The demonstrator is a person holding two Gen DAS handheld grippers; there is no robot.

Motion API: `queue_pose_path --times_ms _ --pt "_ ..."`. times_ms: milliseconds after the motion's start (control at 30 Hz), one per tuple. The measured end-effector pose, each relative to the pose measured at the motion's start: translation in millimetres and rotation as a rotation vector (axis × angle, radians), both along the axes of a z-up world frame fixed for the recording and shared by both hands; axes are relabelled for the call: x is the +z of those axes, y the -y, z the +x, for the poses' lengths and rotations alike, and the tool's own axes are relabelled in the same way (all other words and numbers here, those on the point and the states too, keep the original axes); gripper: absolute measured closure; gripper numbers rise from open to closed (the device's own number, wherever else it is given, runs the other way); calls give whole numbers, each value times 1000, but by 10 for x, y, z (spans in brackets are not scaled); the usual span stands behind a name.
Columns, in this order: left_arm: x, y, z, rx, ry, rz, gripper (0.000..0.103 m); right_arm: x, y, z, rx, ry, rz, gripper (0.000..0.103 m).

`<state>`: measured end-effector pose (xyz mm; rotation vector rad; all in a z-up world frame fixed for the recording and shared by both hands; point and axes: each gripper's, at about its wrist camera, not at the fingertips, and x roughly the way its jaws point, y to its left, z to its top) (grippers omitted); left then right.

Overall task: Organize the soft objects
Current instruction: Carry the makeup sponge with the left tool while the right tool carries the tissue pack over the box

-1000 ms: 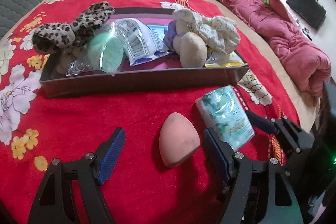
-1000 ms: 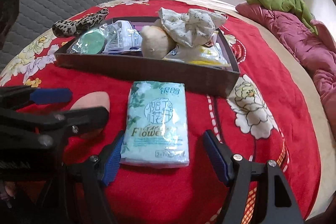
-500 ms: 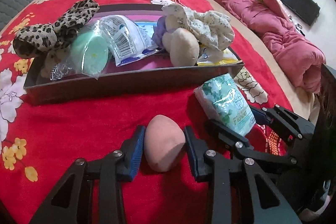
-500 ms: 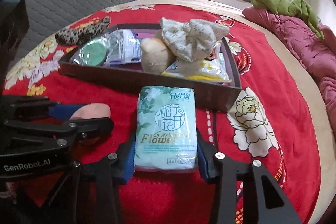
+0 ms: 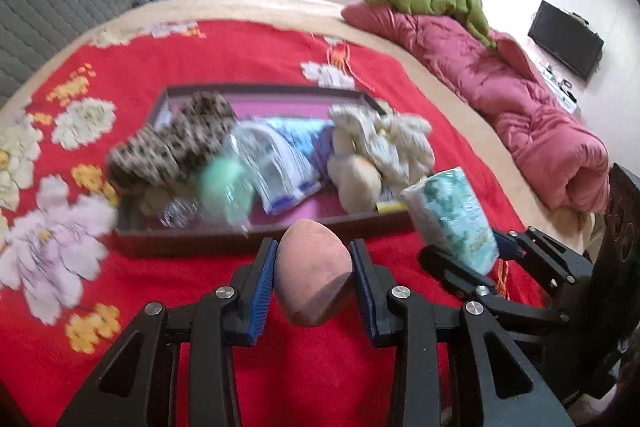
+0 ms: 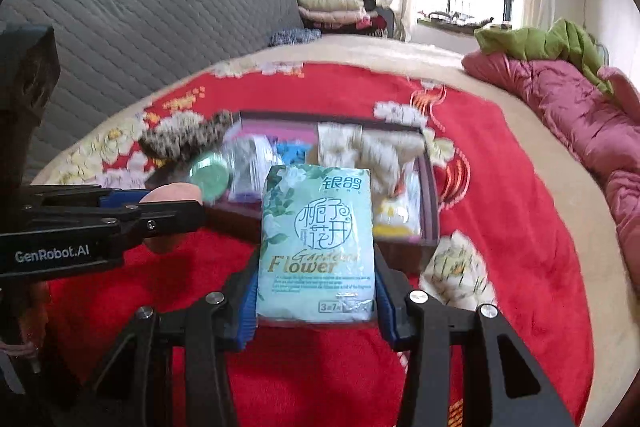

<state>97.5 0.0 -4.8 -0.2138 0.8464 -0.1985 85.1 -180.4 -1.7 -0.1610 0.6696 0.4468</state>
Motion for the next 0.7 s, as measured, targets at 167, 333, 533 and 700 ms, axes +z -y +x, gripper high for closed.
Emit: queue_pose_path --times_ms 167,333,533,700 --pt "152 -92 74 25 53 31 65 169 16 94 1 52 24 56" --pt "194 -129 162 39 73 55 65 247 50 228 -11 66 49 56" --pt "185 -120 300 49 76 68 65 307 78 382 -19 88 59 56" --pt "152 -89 456 54 77 85 65 327 73 510 -21 98 66 56"
